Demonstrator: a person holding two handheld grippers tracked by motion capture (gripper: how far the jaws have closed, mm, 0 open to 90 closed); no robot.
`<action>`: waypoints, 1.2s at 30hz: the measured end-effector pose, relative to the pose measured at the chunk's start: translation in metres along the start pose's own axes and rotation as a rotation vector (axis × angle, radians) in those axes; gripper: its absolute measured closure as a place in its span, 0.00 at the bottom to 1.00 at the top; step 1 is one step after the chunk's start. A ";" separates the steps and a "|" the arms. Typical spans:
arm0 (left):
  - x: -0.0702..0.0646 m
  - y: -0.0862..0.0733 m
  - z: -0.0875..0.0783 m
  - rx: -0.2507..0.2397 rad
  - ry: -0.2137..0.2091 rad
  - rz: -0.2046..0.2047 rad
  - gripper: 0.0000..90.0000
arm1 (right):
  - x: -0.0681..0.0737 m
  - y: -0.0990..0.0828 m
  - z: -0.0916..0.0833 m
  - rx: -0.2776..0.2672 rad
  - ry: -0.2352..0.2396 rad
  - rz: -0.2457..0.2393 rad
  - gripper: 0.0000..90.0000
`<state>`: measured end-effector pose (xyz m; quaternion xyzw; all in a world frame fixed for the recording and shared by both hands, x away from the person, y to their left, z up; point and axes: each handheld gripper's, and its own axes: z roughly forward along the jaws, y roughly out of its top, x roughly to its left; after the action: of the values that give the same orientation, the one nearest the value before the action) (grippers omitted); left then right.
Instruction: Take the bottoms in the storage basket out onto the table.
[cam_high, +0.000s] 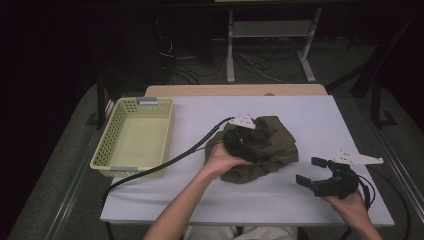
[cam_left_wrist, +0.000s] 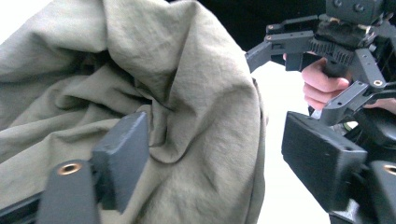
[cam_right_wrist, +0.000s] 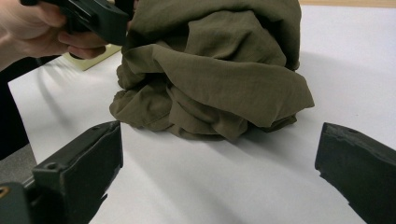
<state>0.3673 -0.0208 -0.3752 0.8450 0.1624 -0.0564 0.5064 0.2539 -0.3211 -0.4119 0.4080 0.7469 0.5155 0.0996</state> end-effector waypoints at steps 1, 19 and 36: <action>-0.001 0.001 -0.003 -0.006 0.008 -0.001 0.22 | 0.000 0.000 0.000 -0.001 0.000 -0.002 0.01; -0.004 0.011 -0.044 -0.015 0.122 -0.028 0.00 | 0.002 -0.001 -0.001 0.000 0.001 0.003 0.01; -0.006 -0.010 -0.088 -0.047 0.202 -0.042 0.00 | 0.003 -0.001 0.000 0.006 0.003 0.006 0.01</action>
<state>0.3519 0.0589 -0.3403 0.8307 0.2316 0.0222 0.5058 0.2513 -0.3195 -0.4121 0.4100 0.7474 0.5139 0.0957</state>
